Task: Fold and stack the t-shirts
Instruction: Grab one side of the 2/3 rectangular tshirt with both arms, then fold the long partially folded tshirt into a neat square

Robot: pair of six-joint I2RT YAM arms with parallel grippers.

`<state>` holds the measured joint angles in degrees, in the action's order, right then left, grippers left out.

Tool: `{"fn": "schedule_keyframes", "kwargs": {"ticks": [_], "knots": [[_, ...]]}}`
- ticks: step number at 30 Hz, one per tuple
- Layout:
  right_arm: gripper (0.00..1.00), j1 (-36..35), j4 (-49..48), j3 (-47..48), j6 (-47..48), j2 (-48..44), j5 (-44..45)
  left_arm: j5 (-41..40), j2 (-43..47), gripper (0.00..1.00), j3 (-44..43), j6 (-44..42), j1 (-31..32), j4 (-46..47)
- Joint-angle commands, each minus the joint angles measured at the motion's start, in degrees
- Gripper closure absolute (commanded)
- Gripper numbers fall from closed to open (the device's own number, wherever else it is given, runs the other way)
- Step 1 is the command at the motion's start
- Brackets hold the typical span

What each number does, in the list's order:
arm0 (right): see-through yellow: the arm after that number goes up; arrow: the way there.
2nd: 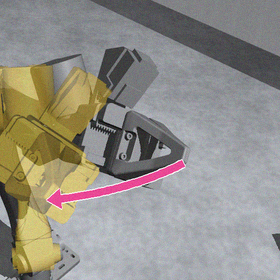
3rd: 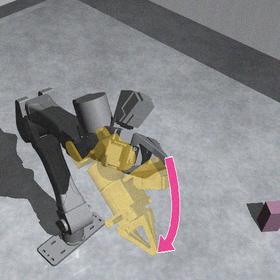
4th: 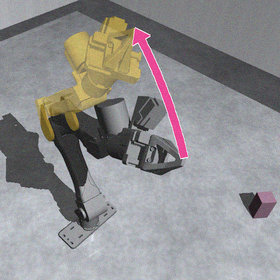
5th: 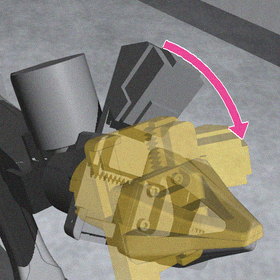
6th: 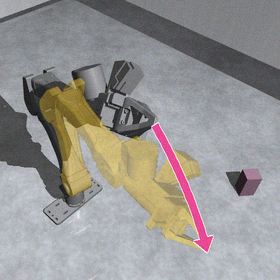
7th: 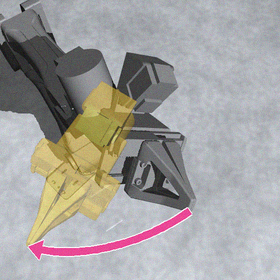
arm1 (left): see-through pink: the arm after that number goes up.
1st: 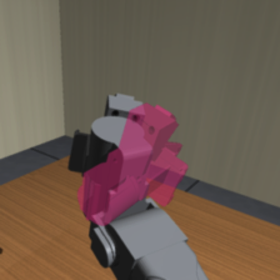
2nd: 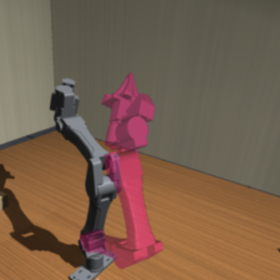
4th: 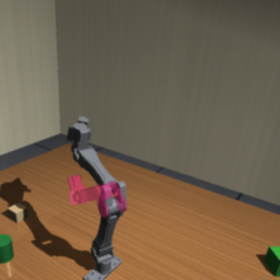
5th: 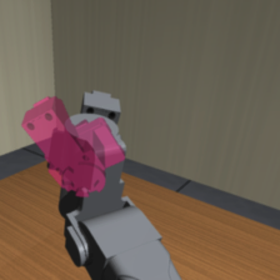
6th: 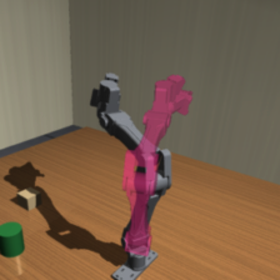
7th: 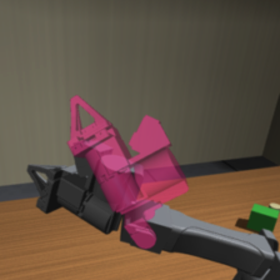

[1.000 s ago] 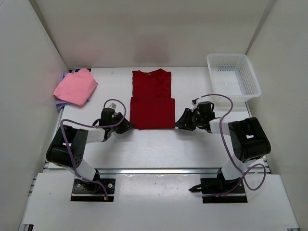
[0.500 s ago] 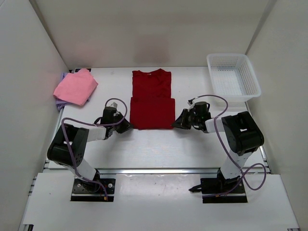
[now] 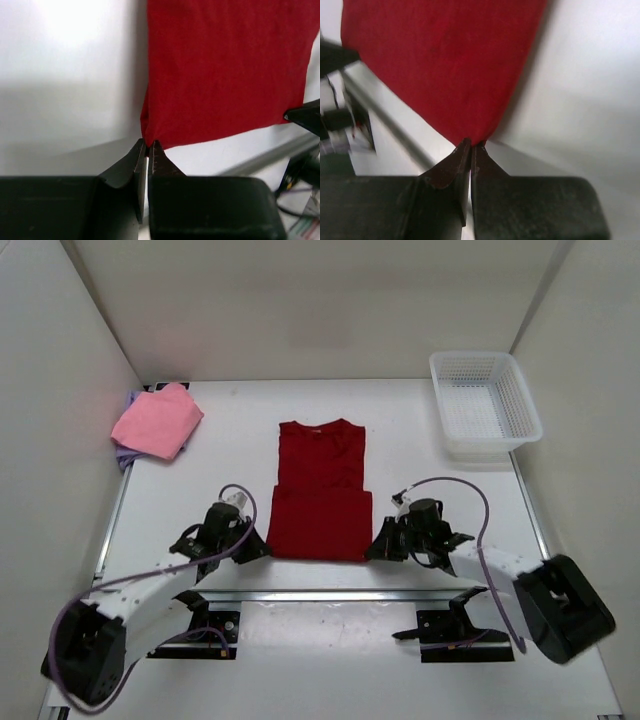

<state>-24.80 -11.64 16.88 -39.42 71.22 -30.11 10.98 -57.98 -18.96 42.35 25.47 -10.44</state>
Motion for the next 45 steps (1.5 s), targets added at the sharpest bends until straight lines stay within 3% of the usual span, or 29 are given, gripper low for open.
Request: {"fn": "schedule_keyframes", "kwargs": {"ticks": [1,4,6,9,16,24,26,28,29,32,34,38,42,45], "knots": [[1.00,-6.82,11.34,-2.38,-0.21,-9.59,4.52,0.17,12.14,1.00,3.22,2.64,1.42,-15.46],[1.00,-3.36,19.70,1.64,1.70,-16.28,3.58,-0.69,17.80,1.00,-3.06,3.62,0.02,-19.88],[1.00,1.74,21.91,9.53,4.42,-15.16,1.47,-1.57,11.26,1.00,-10.69,1.87,-0.52,-20.41],[1.00,5.89,23.67,23.57,10.22,-5.85,1.63,-0.01,-1.65,1.00,-22.85,-0.95,-2.78,-14.73],[1.00,12.75,20.86,58.55,13.93,27.86,-1.34,-4.21,-31.54,1.00,-46.75,-1.13,-8.15,-4.42],[1.00,16.01,36.77,109.70,15.08,67.95,-6.10,-6.69,-56.61,1.00,-70.05,-1.39,-12.11,-6.18],[0.89,16.27,40.19,118.15,14.11,72.89,-7.23,-5.54,-60.31,0.95,-72.88,-0.78,-13.16,-5.74],[0.76,16.71,43.08,129.39,13.05,78.34,-8.29,-4.14,-61.37,0.81,-76.04,-0.16,-14.04,-4.86],[0.67,17.15,45.02,134.41,12.79,80.02,-8.65,-4.39,-61.21,0.78,-77.09,-0.60,-14.83,-4.77],[0.58,17.85,45.57,133.07,13.31,75.76,-9.44,-5.79,-58.23,0.63,-75.54,0.45,-16.33,-3.02],[0.56,18.29,47.22,130.61,15.67,72.76,-7.87,-4.40,-55.59,0.46,-73.08,1.33,-17.91,-0.47],[0.55,17.77,51.89,125.09,22.09,63.63,-4.45,-2.29,-52.78,0.37,-64.83,0.63,-17.39,1.46],[0.53,15.23,56.63,117.60,29.12,54.14,2.13,3.60,-48.91,0.31,-49.90,3.26,-15.02,14.00],[0.52,12.24,57.00,108.66,29.05,47.72,7.17,3.78,-48.81,0.25,-44.33,2.92,-12.13,18.86]]}}
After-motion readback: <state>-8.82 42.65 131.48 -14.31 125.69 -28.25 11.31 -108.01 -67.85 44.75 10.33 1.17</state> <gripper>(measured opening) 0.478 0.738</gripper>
